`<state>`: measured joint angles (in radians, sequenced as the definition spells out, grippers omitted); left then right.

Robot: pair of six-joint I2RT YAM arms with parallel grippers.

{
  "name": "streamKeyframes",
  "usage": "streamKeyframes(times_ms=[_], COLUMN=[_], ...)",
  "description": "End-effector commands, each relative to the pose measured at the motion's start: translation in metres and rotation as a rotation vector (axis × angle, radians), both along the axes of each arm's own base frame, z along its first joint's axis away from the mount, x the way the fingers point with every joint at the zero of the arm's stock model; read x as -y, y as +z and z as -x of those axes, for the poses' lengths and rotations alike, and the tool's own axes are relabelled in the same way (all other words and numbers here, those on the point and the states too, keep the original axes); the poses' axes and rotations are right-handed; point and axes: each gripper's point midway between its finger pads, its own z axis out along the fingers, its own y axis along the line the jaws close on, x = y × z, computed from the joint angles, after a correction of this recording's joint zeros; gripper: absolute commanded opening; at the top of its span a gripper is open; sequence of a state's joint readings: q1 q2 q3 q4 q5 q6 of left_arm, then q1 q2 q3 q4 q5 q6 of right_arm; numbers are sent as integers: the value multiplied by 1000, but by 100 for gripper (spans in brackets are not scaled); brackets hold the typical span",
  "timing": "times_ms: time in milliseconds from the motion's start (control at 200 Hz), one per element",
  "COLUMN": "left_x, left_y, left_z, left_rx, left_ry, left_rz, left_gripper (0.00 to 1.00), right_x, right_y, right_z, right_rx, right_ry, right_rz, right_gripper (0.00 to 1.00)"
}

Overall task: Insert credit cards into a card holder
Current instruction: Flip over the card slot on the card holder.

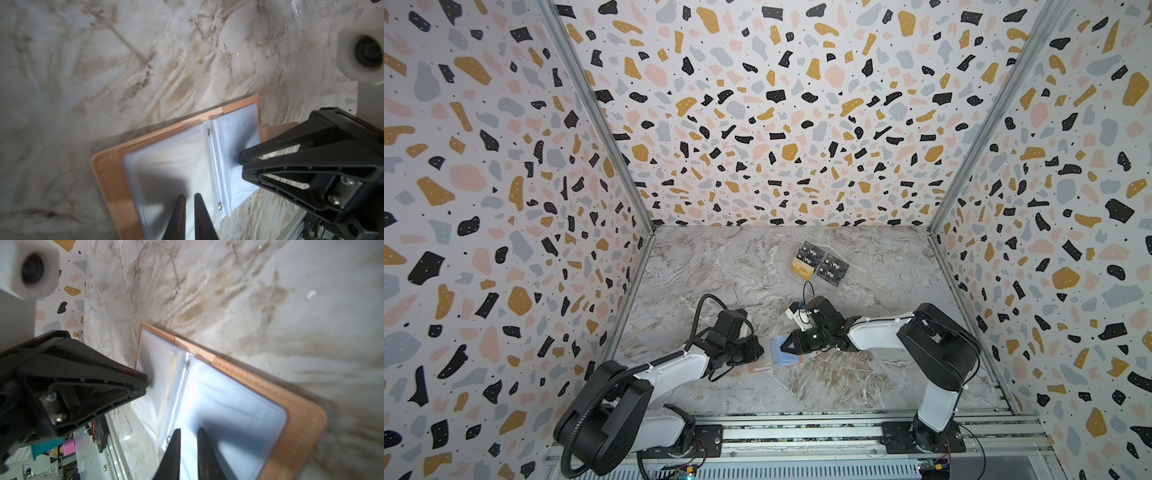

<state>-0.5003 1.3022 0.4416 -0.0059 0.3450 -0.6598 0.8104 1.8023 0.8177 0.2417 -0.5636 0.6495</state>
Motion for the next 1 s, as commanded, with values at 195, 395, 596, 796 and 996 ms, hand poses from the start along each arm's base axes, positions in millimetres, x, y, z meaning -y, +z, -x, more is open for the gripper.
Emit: streamKeyframes(times_ms=[195, 395, 596, 796, 996], left_x=[-12, -12, -5, -34, -55], left_y=[-23, -18, 15, 29, 12], left_z=[5, 5, -7, -6, 2], left_rx=[-45, -43, 9, 34, 7], left_ry=[-47, -59, -34, 48, 114], left_rz=[-125, -116, -33, -115, -194], left_gripper=[14, 15, 18, 27, 34], right_x=[7, -2, -4, 5, 11], right_y=[-7, 13, 54, 84, 101], right_z=[34, 32, 0, -60, -119], right_rx=[-44, -25, 81, 194, 283], right_ry=[-27, -40, -45, -20, -32], right_rz=[37, -15, -32, 11, 27], right_gripper=[17, 17, 19, 26, 34])
